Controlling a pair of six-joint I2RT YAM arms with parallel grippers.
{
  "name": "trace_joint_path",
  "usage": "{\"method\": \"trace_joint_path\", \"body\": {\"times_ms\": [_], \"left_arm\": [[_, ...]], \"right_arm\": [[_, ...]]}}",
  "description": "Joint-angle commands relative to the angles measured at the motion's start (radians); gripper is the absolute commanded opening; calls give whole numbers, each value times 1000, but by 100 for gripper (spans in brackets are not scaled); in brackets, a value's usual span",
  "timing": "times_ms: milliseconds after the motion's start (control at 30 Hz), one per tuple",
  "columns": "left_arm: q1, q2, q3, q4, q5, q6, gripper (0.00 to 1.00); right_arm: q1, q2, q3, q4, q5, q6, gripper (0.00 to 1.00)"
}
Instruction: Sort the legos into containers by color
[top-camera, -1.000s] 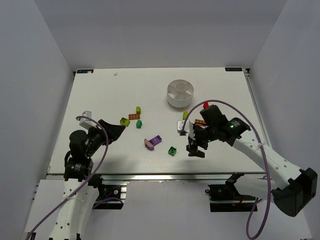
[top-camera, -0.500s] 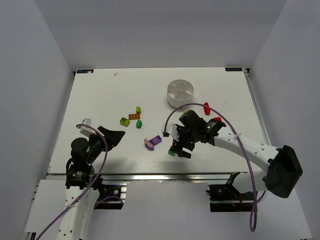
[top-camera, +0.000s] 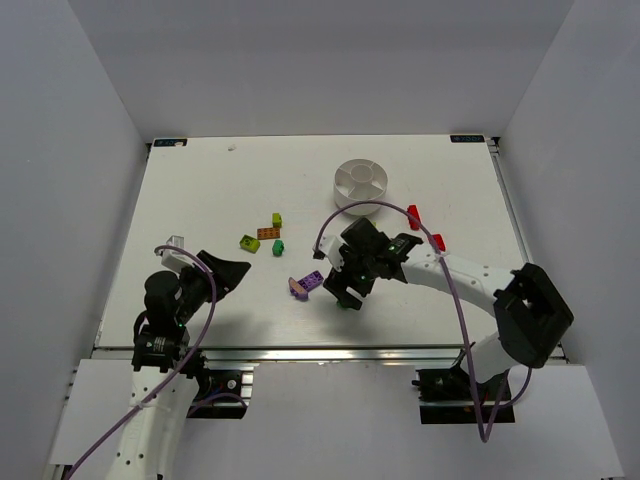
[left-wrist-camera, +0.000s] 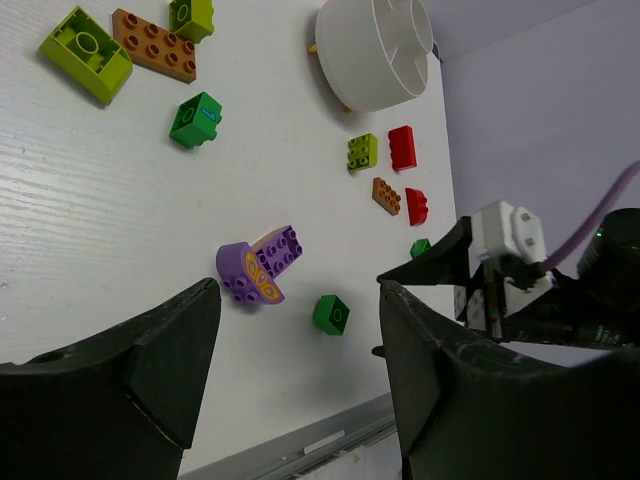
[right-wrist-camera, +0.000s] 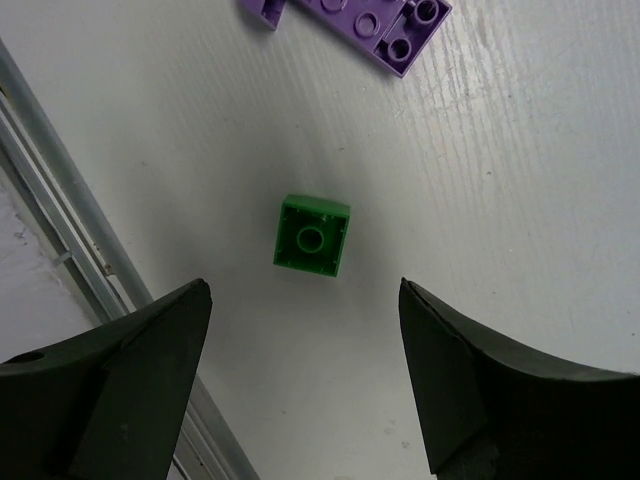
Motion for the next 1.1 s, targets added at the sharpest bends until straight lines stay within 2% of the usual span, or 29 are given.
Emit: {"method": "trace_joint_path", "body": {"times_ms": [0,167,500,800,933,1033,1067], "left_arm": [[0,8,20,-6,-10,11,74],[1,12,17,2,-7,12,74],[1,60,16,24,8,20,74],[1,66,8,39,5,17,74],[1,78,14,48,5,18,74],[1,90,14,68,6,17,74],[1,94,14,74,9,14,74]], "right_arm": [[7,50,41,35,-2,-23,79],[9,107,42,43,45,-26,79],[19,183,61,53,44,-9,79],[35,217,53,64,55,-23,68],[35,211,62,64,43,-46,52],[36,199,79,54,29,-69,31],[35,191,84,52,26,-74,21]]}}
